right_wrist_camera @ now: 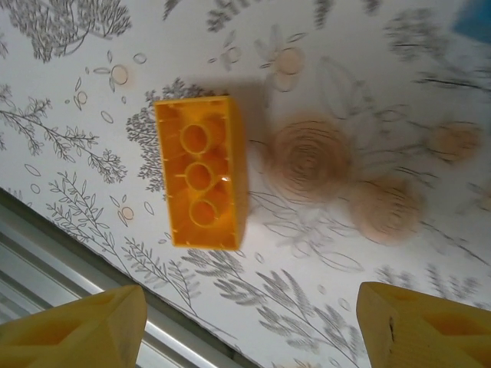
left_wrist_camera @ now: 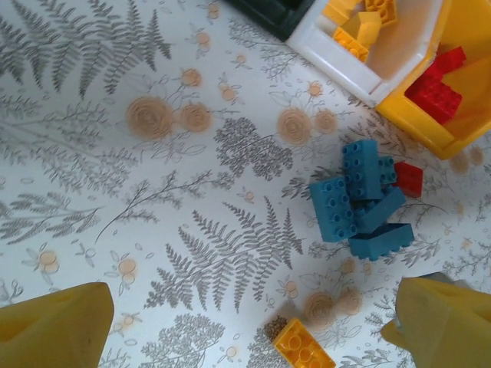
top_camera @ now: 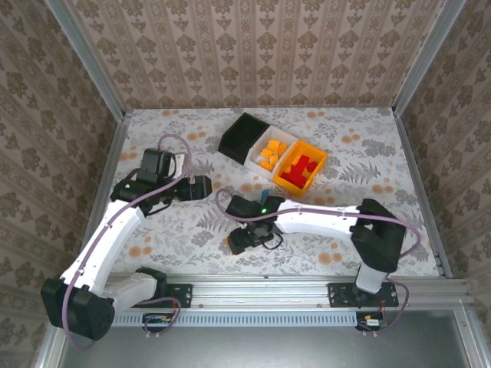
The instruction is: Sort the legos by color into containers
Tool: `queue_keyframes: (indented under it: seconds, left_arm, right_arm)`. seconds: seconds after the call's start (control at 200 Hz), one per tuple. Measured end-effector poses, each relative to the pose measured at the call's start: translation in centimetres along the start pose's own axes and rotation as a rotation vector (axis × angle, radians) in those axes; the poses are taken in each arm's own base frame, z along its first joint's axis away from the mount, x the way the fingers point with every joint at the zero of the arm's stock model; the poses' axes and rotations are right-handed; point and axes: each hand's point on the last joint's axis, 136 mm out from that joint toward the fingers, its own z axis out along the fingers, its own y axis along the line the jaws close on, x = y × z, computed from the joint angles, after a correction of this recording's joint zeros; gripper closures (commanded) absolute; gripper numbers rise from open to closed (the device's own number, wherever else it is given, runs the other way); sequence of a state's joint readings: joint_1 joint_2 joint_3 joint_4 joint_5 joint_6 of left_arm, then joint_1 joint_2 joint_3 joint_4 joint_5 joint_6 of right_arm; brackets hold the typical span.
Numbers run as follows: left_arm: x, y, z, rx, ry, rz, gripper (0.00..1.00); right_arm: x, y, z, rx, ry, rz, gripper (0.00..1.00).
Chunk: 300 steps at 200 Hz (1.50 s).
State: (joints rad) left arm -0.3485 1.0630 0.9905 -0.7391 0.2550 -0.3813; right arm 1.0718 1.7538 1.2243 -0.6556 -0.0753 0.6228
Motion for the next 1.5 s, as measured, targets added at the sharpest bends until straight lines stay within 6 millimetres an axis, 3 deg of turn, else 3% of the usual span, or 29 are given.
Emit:
queue_keyframes:
  seconds: [0.145, 0.335, 0.6, 0.84, 0.965, 1.135, 1.3, 1.5]
  left_arm:
    - [0.4, 0.9, 0.0, -0.009, 0.006, -0.03, 0.01]
    - [0.4, 1.5, 0.2, -0.006, 0.016, -0.061, 0.0]
    - [0.8, 2.1, 0.4, 0.0, 0.028, -0.087, 0.0]
    - [0.9, 2.4, 0.3, 0.006, 0.031, -0.095, 0.0]
    - [0.9, 2.3, 0.3, 0.012, 0.032, -0.093, 0.0]
    - [0.7, 2.6, 0.2, 0.01, 0.025, -0.106, 0.0]
    - [0.3, 2.8, -0.7, 0.012, -0.008, -0.111, 0.0]
    - [0.5, 2.4, -0.7, 0.04, 0.0, -0.113, 0.0]
  right_arm:
    - [0.0, 1.7, 2.0, 0.01, 0.038, -0.044, 0.28]
    - [-0.5, 2.8, 3.0, 0.016, 0.044, -0.066, 0.31]
    - [-0.7, 1.7, 4.7, 0.093, 0.058, -0.062, 0.49]
    - [-1.2, 0.9, 4.6, 0.14, 0.044, -0.058, 0.67]
    - [-2.1, 0.3, 3.4, 0.134, 0.012, -0.032, 0.67]
    - [-4.2, -2.4, 0.4, 0.111, -0.05, 0.056, 0.67]
    - [-8.2, -6.9, -3.7, 0.076, -0.148, 0.191, 0.67]
    - [-14.5, -12.4, -8.6, 0.061, -0.289, 0.316, 0.67]
